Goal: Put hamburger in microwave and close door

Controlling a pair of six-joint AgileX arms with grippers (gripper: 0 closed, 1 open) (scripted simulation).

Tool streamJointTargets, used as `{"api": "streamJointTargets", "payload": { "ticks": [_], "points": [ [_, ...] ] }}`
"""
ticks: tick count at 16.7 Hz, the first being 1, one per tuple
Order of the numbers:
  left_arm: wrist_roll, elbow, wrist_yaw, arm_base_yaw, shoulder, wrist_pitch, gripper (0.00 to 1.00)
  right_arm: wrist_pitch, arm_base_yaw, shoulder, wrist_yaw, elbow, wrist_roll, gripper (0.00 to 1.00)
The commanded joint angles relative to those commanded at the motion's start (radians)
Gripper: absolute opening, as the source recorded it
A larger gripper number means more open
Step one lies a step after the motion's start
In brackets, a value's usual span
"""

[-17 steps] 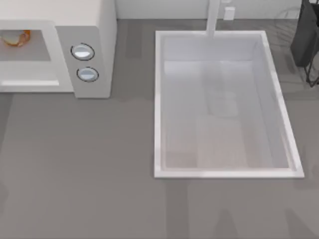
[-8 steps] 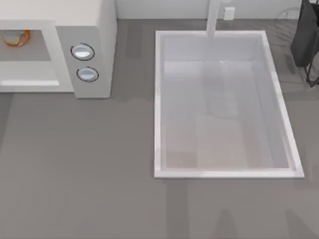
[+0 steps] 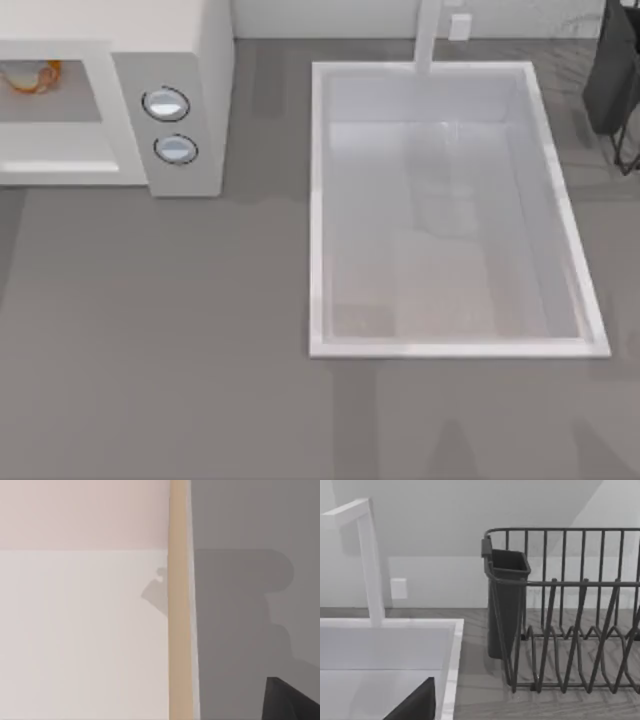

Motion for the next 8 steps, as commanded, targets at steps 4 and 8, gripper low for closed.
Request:
{"api": "streamJointTargets", "payload": {
  "ticks": [4, 8],
  "points": [
    [-0.082, -0.153, -0.038, -0.075, -0.128, 0.071, 0.0, 0.0, 0.0, 0.0, 0.0, 0.0, 0.0, 1.0],
    [-0.161, -0.306, -0.074, -0.148, -0.253, 0.142, 0.0, 0.0, 0.0, 0.0, 0.0, 0.0, 0.0, 1.0]
  ]
}}
